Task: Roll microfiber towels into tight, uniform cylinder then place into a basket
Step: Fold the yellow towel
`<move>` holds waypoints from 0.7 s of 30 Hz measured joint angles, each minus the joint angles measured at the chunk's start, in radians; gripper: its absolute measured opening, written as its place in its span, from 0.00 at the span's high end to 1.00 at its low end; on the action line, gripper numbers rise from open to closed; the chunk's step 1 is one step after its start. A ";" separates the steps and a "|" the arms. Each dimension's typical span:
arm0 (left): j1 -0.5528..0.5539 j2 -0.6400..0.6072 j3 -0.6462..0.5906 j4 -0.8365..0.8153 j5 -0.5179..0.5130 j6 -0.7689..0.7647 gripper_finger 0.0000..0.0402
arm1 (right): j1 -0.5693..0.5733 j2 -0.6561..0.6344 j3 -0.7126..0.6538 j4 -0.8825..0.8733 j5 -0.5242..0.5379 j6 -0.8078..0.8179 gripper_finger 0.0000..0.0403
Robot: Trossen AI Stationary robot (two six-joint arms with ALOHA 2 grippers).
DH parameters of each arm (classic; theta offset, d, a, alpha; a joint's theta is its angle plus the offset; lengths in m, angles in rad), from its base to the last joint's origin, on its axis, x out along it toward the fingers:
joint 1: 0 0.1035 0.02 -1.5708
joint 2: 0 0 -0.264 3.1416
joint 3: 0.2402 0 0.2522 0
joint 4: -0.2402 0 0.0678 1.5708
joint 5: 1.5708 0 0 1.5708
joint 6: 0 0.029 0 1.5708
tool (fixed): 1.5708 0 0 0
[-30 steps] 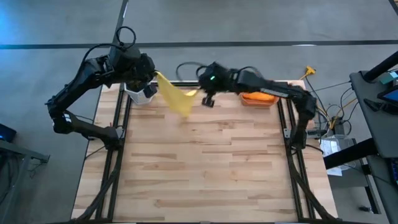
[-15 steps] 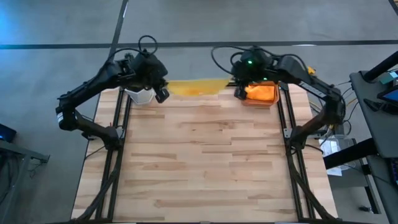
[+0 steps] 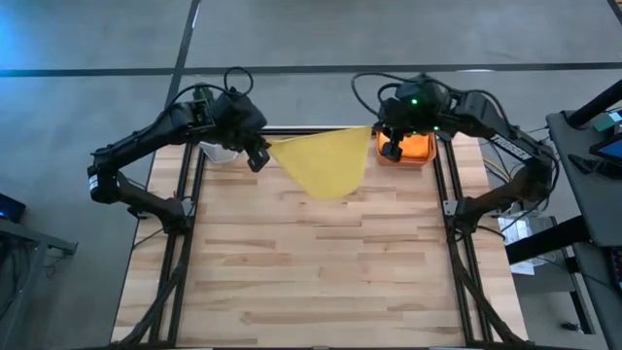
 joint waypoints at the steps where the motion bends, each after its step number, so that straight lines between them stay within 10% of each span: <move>1: -0.002 0.000 -0.001 -0.010 -0.005 0.000 1.00 | -0.002 0.002 -0.012 0.004 0.000 -0.011 0.98; 16: 0.072 0.056 0.005 -0.057 -0.026 0.181 1.00 | -0.015 -0.001 -0.219 0.188 0.080 0.019 0.98; 21: 0.081 0.008 0.013 -0.109 -0.009 0.163 1.00 | -0.013 -0.044 -0.198 0.114 -0.036 0.135 0.98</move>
